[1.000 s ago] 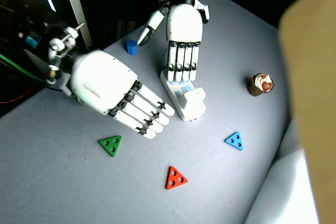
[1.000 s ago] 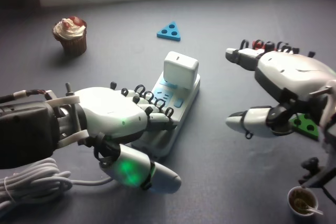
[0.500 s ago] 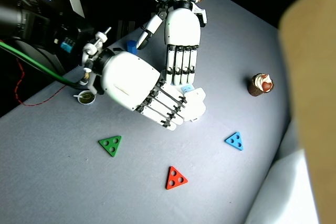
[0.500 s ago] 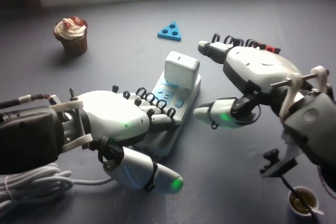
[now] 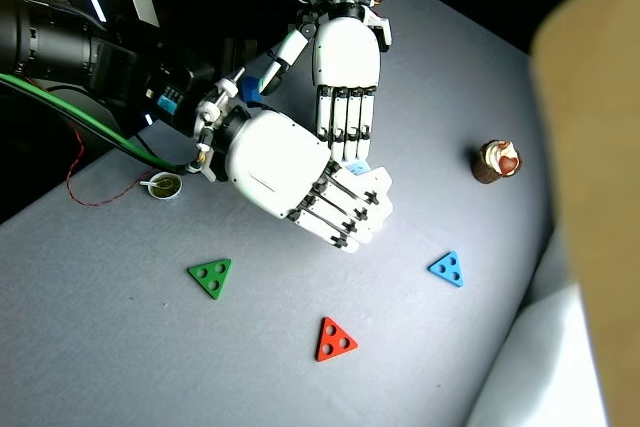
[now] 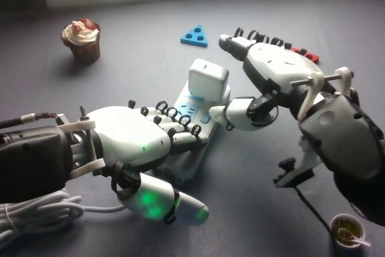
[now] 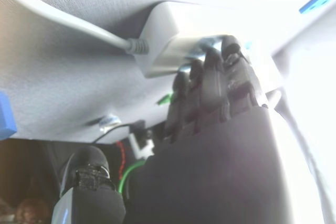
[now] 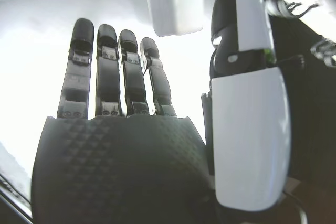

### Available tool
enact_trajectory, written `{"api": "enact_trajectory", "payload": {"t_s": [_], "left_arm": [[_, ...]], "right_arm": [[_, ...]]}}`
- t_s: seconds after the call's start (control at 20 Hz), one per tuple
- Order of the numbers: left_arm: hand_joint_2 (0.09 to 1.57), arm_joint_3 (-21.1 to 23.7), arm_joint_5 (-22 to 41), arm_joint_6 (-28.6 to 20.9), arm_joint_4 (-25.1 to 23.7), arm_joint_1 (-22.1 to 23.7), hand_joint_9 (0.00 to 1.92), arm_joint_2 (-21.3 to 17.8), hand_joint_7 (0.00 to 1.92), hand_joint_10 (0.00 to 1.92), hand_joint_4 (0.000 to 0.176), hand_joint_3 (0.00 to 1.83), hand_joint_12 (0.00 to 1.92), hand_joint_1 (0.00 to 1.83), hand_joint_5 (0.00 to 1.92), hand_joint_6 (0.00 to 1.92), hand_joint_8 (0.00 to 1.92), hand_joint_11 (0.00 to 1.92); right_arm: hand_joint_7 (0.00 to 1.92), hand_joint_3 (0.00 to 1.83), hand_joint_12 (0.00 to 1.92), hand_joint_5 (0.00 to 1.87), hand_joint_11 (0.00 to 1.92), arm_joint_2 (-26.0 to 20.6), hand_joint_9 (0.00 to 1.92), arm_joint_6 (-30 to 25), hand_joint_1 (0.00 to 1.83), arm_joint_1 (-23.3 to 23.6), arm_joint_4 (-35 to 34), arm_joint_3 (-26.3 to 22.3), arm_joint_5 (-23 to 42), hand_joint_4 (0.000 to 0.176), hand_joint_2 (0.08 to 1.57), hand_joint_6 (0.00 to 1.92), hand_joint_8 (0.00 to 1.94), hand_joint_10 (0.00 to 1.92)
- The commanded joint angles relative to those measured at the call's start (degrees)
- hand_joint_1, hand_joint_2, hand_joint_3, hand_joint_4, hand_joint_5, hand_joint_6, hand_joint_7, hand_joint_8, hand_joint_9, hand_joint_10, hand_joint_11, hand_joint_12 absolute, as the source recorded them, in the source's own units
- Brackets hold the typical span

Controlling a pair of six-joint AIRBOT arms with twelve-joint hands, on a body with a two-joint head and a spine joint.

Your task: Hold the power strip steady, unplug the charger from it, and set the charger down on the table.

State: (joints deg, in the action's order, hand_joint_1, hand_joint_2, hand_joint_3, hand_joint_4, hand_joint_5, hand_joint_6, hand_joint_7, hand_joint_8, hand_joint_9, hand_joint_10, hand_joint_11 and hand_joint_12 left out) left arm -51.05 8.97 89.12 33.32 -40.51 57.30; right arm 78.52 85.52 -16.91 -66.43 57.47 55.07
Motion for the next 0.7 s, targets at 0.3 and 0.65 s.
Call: {"api": "enact_trajectory", "payload": {"t_s": [0.3,0.65], "left_arm": [[1.01,0.11,-1.64,-0.02,-1.25,-0.09,0.11,0.46,0.14,0.0,0.0,0.0,0.06,0.0,0.14,0.0,0.0,0.06],[1.02,0.22,-2.21,0.01,-1.46,-0.12,0.08,0.27,0.12,0.0,0.0,0.0,0.05,0.0,0.14,0.0,0.0,0.05]], "right_arm": [[0.29,0.0,0.53,0.32,0.17,2.86,0.3,-1.98,1.11,1.87,3.76,3.55,2.89,0.0,1.0,0.01,0.01,0.01],[0.42,0.0,0.59,0.42,0.24,5.32,0.42,-2.75,1.12,2.93,3.71,7.1,2.38,0.0,1.0,0.01,0.01,0.01]]}}
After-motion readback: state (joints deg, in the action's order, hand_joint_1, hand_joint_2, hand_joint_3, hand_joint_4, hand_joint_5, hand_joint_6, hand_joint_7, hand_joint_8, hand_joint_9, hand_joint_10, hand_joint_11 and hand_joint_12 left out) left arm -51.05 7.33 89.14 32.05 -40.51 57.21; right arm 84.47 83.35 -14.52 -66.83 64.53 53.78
